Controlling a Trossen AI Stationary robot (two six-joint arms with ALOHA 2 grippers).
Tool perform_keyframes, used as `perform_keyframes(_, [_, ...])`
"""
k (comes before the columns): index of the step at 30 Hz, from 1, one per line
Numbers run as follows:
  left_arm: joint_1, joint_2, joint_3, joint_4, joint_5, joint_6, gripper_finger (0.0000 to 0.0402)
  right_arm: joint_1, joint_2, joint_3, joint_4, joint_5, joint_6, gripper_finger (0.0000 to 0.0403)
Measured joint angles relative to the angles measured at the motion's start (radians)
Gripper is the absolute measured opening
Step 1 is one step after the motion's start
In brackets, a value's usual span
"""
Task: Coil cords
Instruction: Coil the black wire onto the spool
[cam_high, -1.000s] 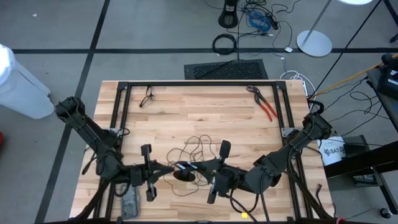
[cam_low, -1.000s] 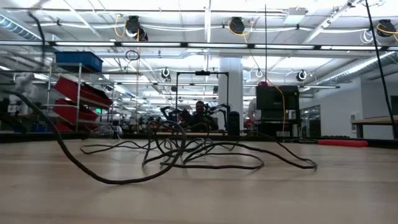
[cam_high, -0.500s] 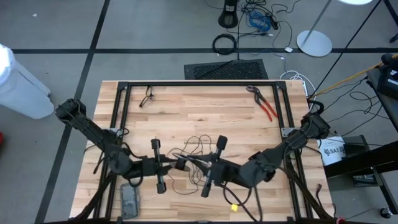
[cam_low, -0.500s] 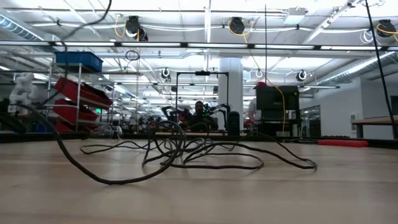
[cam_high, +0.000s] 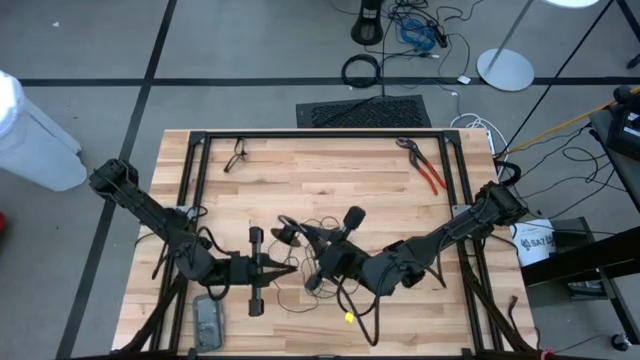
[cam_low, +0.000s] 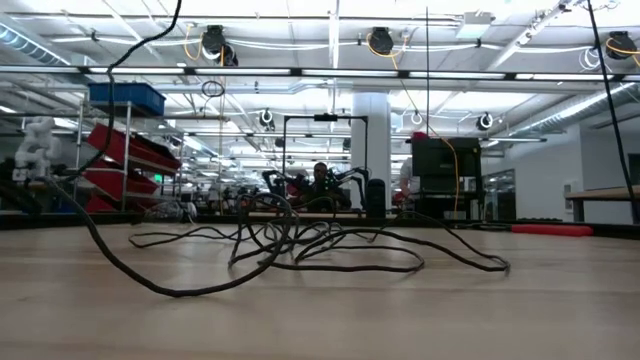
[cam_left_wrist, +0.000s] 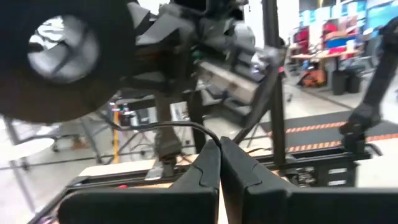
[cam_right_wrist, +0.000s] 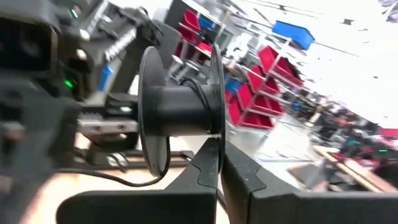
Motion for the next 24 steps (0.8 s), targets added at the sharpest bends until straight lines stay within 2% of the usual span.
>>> perform_keyframes(4, [0.001,0.000,0.000,0.025,0.046,-0.039,0.0001,0.001,0.000,0.000,-0.034,0.041,-0.011,0.0000])
perform_keyframes(17, [0.002,0.000,0.000,0.051,0.058,-0.070,0.0001,-0.005,0.012,0.002,-0.038,0.043,0.016,0.0000])
perform_keyframes(24, [0.012,0.000,0.029,0.051,0.122,-0.142,0.0001,-0.024,0.033,0.002,-0.038,0.041,0.003,0.0000])
